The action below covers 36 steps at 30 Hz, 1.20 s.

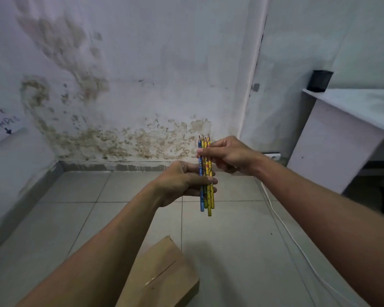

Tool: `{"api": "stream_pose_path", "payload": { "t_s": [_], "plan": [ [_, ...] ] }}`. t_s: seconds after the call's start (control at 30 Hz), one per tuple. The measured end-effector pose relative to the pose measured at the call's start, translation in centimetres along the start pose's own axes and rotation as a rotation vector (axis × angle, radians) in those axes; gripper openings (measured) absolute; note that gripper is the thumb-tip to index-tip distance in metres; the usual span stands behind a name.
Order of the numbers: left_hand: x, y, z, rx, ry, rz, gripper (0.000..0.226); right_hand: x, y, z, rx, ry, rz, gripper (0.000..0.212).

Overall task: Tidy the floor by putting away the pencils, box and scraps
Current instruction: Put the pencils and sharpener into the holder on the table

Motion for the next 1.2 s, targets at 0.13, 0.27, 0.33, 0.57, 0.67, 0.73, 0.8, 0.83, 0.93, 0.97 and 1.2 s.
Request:
{"api": "stream_pose_path", "payload": {
  "t_s": [0.13, 0.27, 0.33, 0.57, 0.67, 0.73, 0.8, 0.83, 0.93, 0.97, 1.2],
  "plan": [
    [-2.7, -0.4, -8.3, 0.020, -0.006, -0.002, 0.019, 5.2, -1.1, 6.9, -0.027, 0.013, -0.017, 0.061],
    [-5.8, -0.7, -15.9, 0.036, 0.002, 0.010, 0.026, 10.3, -2.2, 13.3, -0.035, 0.012, -0.022, 0.051],
    [-7.1, -0.5, -19.9, 0.035, 0.007, 0.011, 0.026, 13.1, -2.7, 16.5, -0.038, 0.030, -0.042, 0.050],
    [-12.9, -0.1, -34.3, 0.035, 0.076, 0.029, 0.022, 22.9, -4.9, 27.5, -0.007, 0.089, -0.098, 0.035],
    [-15.8, 0.4, -39.6, 0.005, 0.081, 0.052, 0.019, 27.1, -5.7, 31.2, 0.037, 0.115, -0.123, 0.035],
    [-17.4, 0.7, -42.1, -0.006, 0.085, 0.058, 0.019, 29.3, -6.3, 33.0, 0.061, 0.118, -0.120, 0.028],
    [-18.7, 1.1, -43.9, -0.022, 0.092, 0.057, 0.019, 30.9, -6.7, 34.2, 0.077, 0.116, -0.120, 0.029],
    [-19.3, 1.4, -44.7, -0.032, 0.094, 0.055, 0.020, 31.9, -6.9, 34.6, 0.076, 0.120, -0.125, 0.031],
    [-21.0, 2.1, -46.4, -0.053, 0.092, 0.047, 0.021, 34.1, -7.5, 35.6, 0.071, 0.124, -0.143, 0.034],
    [-21.5, 2.5, -46.8, -0.056, 0.090, 0.046, 0.021, 34.8, -7.7, 35.8, 0.070, 0.120, -0.149, 0.036],
    [-24.3, 6.4, -49.4, -0.087, 0.107, 0.088, 0.015, 39.6, -8.3, 33.3, 0.016, 0.243, -0.258, 0.058]
  ]
}}
Point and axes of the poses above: each hand's wrist, its own y-axis towards the middle knuckle, its own x-axis out of the back of the hand, z = x × y, the point moved 9 cm from there along y, towards the middle knuckle, and after that the axes turned 9 degrees about -y, right-handed, at the moved point
